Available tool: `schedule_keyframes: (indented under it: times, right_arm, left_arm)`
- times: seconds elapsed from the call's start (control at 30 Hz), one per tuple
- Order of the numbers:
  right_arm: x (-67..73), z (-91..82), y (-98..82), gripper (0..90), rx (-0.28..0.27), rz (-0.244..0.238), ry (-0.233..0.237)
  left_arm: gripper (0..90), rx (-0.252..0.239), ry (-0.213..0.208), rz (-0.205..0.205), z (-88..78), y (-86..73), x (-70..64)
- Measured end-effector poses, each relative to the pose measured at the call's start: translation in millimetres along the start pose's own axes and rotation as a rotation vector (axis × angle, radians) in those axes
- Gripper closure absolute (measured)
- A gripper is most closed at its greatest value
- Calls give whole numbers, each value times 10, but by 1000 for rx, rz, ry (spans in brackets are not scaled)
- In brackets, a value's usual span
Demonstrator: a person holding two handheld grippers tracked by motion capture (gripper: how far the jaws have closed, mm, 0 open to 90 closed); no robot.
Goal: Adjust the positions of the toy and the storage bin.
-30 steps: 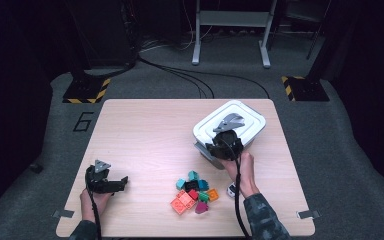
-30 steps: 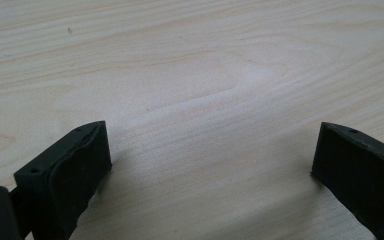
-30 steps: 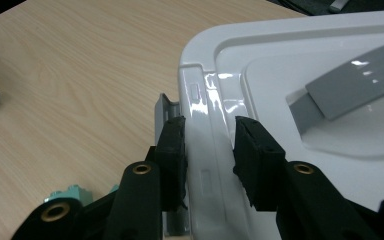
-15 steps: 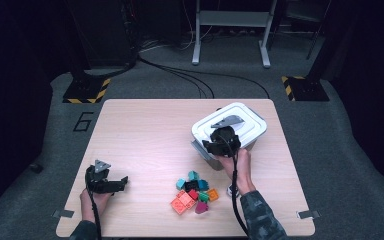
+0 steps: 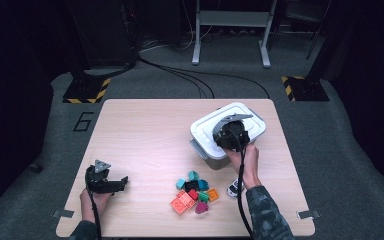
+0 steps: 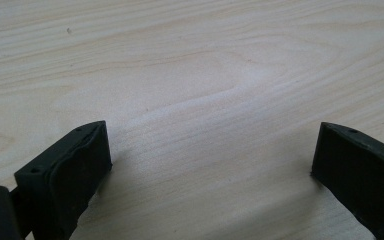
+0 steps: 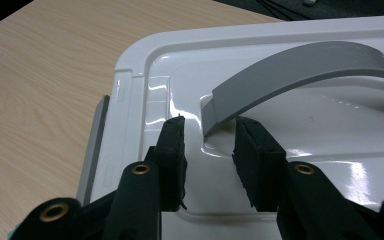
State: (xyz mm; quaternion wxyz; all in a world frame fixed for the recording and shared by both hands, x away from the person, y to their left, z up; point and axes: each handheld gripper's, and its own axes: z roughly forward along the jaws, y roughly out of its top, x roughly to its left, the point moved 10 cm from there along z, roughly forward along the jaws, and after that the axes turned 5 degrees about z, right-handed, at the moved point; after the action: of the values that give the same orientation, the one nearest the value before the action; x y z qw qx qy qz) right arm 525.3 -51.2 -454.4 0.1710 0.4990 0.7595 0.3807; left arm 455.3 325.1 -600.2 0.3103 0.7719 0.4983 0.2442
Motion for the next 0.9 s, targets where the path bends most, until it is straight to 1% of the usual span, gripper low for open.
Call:
schedule_keyframes:
  times: [0.03, 0.07, 0.1, 0.13, 0.17, 0.2, 0.23, 0.27, 0.3, 0.33, 0.37, 0.4, 0.43, 0.47, 0.5, 0.6, 0.67, 0.7, 0.73, 0.8, 0.83, 0.87, 0.9]
  right_arm:
    - [6, 6, 3, 645, 2, -10, -5]
    - [24, 14, 8, 644, 3, -1, -7]
    - [22, 24, 15, 643, -1, -19, -7]
    - [22, 24, 15, 643, -1, -19, -7]
    - [68, 55, 18, 633, 9, -2, -3]
    - [74, 73, 31, 633, 0, -9, 5]
    - [99, 81, 33, 633, 7, 9, 12]
    - [115, 100, 44, 632, 3, 6, 16]
    - [122, 117, 54, 631, 2, -13, 20]
    - [161, 139, 70, 631, 1, 2, 21]
    - [169, 153, 77, 631, 0, -11, 22]
    - [207, 171, 88, 629, 5, 4, 21]
    - [207, 171, 88, 629, 5, 4, 21]
    - [258, 217, 124, 623, 0, -1, 24]
    - [287, 231, 132, 615, 7, -2, 25]
    - [297, 246, 159, 565, 14, -32, 13]
    - [236, 190, 178, 551, 4, -23, 10]
    - [180, 135, 193, 544, -8, -9, 16]
    - [133, 99, 198, 537, -12, -8, 13]
    - [-24, -7, 203, 530, -20, -5, 0]
    - [-108, -55, 213, 530, -29, 11, -10]
    - [-208, -99, 217, 531, -33, 13, -25]
    - [-319, -147, 228, 530, -38, 35, -40]
  left_arm:
    - [22, 0, 0, 0, 0, 0, 0]
    - [22, 0, 0, 0, 0, 0, 0]
    - [22, -1, 0, 0, 0, 0, -1]
    - [22, -1, 0, 0, 0, 0, -1]
    - [22, 0, -1, 1, 0, 0, -1]
    - [22, 0, -1, 1, 0, 0, -1]
    - [22, 0, -1, 1, 0, 0, -1]
    - [22, 0, -1, 1, 0, 0, -1]
    - [22, -1, -1, 1, 1, 1, -1]
    - [22, 0, -1, 1, 0, 0, -2]
    - [22, 0, -2, 1, 0, 0, -2]
    - [22, 0, -2, 1, 0, 1, -2]
    - [22, 0, -2, 1, 0, 1, -2]
    - [22, 0, -2, 2, 1, 1, -2]
    - [22, -1, -2, -1, 2, 3, -4]
    - [22, 0, -3, 2, 1, 1, -2]
    - [22, 0, -3, 2, 1, 1, -2]
    - [22, -1, -2, 0, 2, 2, -3]
    - [22, -1, -2, 0, 2, 3, -4]
    - [22, 0, -4, 2, 1, 1, -5]
    - [22, 1, -4, 1, 1, 0, -6]
    - [22, 0, -4, 0, 1, 1, -7]
    - [22, 1, -4, 0, 1, 1, -7]
